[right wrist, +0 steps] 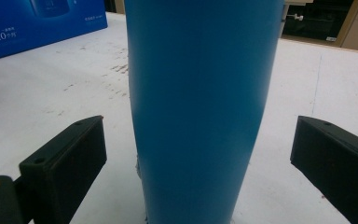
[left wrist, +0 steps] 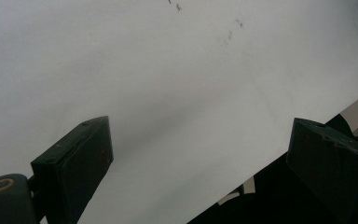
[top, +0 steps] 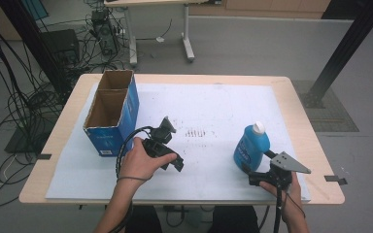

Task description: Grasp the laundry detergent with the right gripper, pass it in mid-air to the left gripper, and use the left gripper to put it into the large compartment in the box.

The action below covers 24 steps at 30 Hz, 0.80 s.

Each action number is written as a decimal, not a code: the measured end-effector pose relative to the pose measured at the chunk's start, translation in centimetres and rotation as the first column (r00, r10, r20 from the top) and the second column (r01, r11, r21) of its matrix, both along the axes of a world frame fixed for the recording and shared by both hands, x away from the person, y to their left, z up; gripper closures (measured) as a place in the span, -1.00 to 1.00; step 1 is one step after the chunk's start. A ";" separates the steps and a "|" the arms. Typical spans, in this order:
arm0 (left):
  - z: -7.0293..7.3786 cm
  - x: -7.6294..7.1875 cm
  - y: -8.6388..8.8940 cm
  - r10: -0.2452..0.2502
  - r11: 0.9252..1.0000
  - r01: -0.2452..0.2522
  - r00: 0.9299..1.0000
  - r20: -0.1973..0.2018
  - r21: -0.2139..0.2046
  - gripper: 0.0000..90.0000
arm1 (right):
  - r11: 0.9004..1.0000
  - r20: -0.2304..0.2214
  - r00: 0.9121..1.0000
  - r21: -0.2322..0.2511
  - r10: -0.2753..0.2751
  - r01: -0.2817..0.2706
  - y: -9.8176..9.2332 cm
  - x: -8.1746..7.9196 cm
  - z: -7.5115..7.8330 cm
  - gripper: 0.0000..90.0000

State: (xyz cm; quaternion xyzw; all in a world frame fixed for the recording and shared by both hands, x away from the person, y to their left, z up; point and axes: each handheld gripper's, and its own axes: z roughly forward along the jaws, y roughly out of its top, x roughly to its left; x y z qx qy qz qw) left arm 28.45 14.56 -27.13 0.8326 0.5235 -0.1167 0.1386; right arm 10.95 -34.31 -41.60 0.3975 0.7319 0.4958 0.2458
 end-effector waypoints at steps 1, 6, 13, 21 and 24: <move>0.0 0.0 0.0 0.000 1.000 0.000 1.000 0.000 0.000 -0.84 | 1.000 0.000 1.000 0.000 0.000 0.000 0.0 0.0 0.0 -0.93; 0.0 0.0 0.0 0.001 1.000 -0.001 1.000 -0.003 -0.001 -0.84 | 1.000 0.000 1.000 0.003 0.003 -0.003 0.3 0.3 -0.1 -0.93; 0.0 0.0 0.2 0.003 1.000 -0.003 1.000 -0.001 -0.001 -0.84 | 1.000 -0.001 1.000 0.009 0.002 -0.002 0.7 0.7 -0.4 -0.93; -0.1 0.0 0.3 0.005 1.000 -0.005 1.000 -0.006 -0.001 -0.84 | 1.000 -0.001 1.000 0.023 -0.008 0.008 1.1 0.9 -0.7 -0.93; 0.0 -0.1 0.4 0.005 1.000 -0.005 1.000 -0.005 0.000 -0.84 | 0.999 0.003 1.000 0.030 -0.016 0.016 1.1 0.9 -0.9 -0.93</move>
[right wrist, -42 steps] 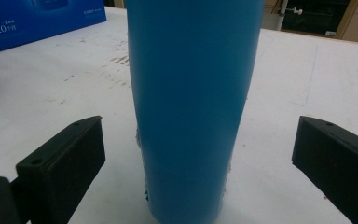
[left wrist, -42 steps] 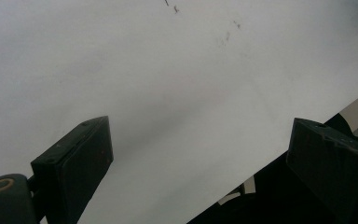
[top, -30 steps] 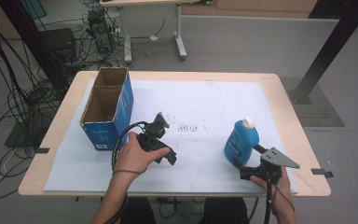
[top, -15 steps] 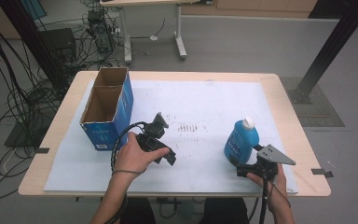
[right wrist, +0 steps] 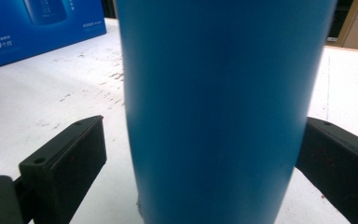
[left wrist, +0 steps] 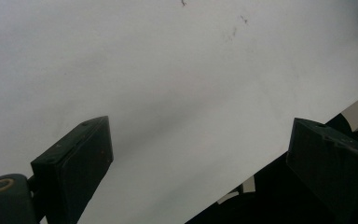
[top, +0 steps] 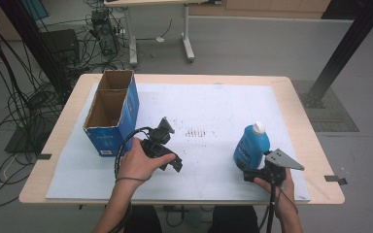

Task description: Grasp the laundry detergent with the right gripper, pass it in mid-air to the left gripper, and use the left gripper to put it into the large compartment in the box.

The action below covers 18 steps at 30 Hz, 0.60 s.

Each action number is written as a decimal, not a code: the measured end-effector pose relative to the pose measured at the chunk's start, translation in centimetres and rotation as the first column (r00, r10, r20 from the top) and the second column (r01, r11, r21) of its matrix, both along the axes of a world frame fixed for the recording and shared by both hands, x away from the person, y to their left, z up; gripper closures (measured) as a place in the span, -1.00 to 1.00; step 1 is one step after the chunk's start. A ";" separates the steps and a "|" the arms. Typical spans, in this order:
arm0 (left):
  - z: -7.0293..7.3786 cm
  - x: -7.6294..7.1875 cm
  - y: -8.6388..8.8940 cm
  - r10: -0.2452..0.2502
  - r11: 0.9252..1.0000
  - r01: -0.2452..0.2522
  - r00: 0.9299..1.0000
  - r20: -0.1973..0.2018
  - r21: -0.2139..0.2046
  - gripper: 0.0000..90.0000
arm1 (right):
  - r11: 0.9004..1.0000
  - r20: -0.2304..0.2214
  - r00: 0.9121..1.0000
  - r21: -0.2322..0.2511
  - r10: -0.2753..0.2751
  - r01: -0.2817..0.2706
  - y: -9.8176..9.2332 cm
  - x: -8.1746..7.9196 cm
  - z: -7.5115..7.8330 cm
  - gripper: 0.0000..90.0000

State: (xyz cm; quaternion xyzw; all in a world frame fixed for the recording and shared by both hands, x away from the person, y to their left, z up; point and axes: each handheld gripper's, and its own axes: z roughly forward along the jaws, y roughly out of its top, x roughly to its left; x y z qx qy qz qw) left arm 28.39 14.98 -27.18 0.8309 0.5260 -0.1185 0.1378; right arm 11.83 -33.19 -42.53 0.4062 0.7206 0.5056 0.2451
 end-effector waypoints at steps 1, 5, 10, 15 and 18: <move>0.0 0.0 0.0 0.001 1.000 -0.001 1.000 0.000 0.001 -0.84 | 1.000 -0.001 1.000 0.007 -0.002 0.002 0.0 0.0 -0.1 -0.93; 0.0 0.0 0.0 0.002 1.000 -0.002 1.000 -0.002 0.004 -0.84 | 1.000 -0.001 1.000 0.011 -0.007 0.007 0.1 0.1 -0.3 -0.93; -0.1 -0.1 0.1 0.012 1.000 -0.012 1.000 -0.003 0.001 -0.84 | 1.000 -0.001 1.000 0.022 -0.016 0.016 0.2 0.1 -0.7 -0.93; -0.1 -0.1 0.1 0.009 1.000 -0.009 1.000 -0.005 0.004 -0.84 | 0.999 0.001 1.000 0.034 -0.026 0.026 0.3 0.2 -1.2 -0.93; -0.1 -0.1 0.0 0.009 1.000 -0.009 1.000 -0.004 0.006 -0.84 | 0.999 0.002 0.999 0.041 -0.032 0.032 0.4 0.2 -1.4 -0.93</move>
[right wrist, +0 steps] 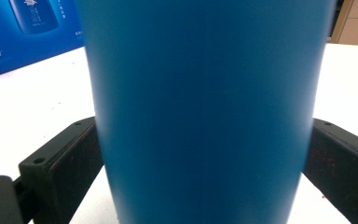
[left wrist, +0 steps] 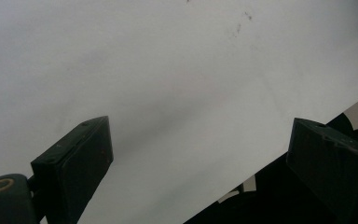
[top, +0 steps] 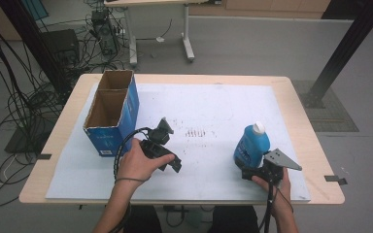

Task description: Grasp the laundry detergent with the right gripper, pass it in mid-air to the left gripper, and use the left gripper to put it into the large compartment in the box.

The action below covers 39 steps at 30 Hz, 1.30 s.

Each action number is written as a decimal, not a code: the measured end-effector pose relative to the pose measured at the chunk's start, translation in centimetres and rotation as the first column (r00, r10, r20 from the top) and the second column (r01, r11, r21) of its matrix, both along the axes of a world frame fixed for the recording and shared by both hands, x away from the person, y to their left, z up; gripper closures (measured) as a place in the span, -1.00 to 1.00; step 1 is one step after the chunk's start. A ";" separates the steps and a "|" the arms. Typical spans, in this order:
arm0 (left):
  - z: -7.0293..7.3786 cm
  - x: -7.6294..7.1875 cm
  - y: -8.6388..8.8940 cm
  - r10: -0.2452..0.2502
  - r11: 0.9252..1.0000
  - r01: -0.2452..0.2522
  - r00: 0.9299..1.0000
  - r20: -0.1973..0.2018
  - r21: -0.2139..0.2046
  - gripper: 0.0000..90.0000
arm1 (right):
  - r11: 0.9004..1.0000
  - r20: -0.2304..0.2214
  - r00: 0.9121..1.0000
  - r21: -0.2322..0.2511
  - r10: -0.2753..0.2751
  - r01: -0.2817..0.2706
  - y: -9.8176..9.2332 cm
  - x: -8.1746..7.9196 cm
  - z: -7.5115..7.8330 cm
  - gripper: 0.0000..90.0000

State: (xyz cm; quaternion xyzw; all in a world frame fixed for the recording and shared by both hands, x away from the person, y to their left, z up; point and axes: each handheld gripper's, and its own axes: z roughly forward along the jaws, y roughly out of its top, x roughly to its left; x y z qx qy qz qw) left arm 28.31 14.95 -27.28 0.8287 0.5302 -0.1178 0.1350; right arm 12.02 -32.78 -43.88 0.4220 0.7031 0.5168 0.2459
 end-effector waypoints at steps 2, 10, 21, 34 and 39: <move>0.0 0.1 0.0 -0.003 1.000 0.003 1.000 0.001 -0.001 -0.84 | 1.000 0.003 1.000 0.004 -0.002 0.002 0.0 0.0 -0.1 -0.93; 0.2 0.2 -0.2 -0.010 1.000 0.010 1.000 0.002 0.004 -0.84 | 1.000 0.006 1.000 0.018 -0.007 0.007 -0.2 0.0 -0.4 -0.94; 0.2 0.1 -0.1 -0.001 1.000 0.001 1.000 0.003 0.003 -0.84 | 1.000 0.008 1.000 0.022 -0.001 0.000 -0.3 0.0 -0.5 -0.94; 0.3 0.2 -0.2 -0.004 1.000 0.004 1.000 0.004 0.002 -0.84 | 1.000 0.007 1.000 0.026 -0.001 0.001 -0.3 0.0 -0.5 -0.94; 0.4 0.2 -0.3 -0.005 1.000 0.005 1.000 0.004 0.006 -0.84 | 1.000 0.009 1.000 0.027 -0.002 0.001 -0.3 0.0 -0.5 -0.94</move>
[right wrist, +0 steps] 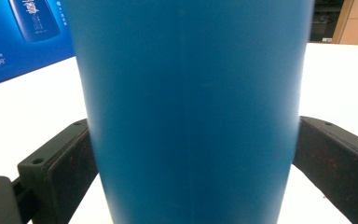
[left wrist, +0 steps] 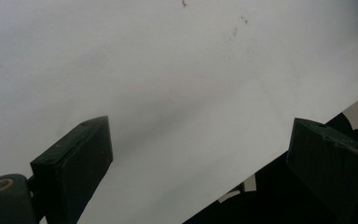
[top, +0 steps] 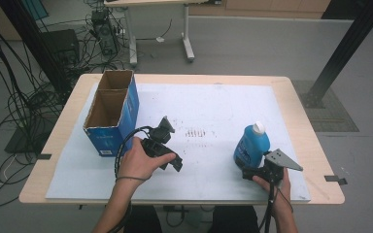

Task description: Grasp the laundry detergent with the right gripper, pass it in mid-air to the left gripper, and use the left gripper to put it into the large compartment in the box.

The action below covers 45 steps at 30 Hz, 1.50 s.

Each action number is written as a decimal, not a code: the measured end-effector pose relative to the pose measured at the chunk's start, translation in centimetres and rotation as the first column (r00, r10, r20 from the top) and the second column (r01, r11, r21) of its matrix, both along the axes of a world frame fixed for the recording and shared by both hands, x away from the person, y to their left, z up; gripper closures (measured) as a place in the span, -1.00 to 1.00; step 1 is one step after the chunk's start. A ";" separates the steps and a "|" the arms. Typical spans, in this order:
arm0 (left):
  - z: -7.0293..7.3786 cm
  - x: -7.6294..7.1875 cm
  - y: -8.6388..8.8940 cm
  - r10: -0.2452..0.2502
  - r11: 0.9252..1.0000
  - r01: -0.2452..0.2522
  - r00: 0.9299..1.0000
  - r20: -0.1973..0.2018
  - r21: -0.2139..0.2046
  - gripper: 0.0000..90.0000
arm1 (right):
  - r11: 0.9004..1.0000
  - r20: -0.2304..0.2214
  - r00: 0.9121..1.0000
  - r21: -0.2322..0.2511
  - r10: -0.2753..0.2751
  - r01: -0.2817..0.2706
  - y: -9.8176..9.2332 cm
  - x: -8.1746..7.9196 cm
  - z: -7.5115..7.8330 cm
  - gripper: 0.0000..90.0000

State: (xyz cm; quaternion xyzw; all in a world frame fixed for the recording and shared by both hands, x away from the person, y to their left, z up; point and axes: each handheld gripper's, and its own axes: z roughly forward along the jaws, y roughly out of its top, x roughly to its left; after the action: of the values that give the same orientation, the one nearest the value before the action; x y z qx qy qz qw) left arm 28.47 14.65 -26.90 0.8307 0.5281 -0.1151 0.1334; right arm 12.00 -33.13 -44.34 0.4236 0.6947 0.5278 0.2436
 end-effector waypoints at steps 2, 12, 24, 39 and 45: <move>0.0 0.0 0.0 -0.003 1.000 0.003 1.000 0.001 0.001 -0.84 | 1.000 0.000 1.000 0.001 0.000 0.000 0.0 0.0 0.0 -0.94; 0.2 0.0 -0.2 0.002 1.000 -0.002 1.000 0.004 0.008 -0.84 | 1.000 0.001 1.000 0.002 0.000 0.000 0.0 0.0 0.0 -0.94; 0.2 0.1 -0.3 0.000 1.000 0.000 1.000 0.003 0.010 -0.84 | 1.000 0.003 1.000 0.003 0.000 0.000 0.0 0.0 0.0 -0.94; 0.3 0.1 -0.3 0.001 1.000 -0.001 1.000 0.003 0.009 -0.84 | 1.000 0.003 1.000 0.003 0.001 -0.001 0.0 0.0 0.0 -0.94; 0.2 0.1 -0.3 0.001 1.000 -0.001 1.000 0.003 0.006 -0.84 | 1.000 0.003 1.000 0.004 0.000 0.000 0.0 0.0 0.0 -0.94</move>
State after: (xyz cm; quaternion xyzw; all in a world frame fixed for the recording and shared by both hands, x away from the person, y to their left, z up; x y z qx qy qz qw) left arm 28.54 14.32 -26.66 0.8310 0.5287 -0.1123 0.1315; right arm 11.99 -33.17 -44.38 0.4233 0.6934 0.5298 0.2436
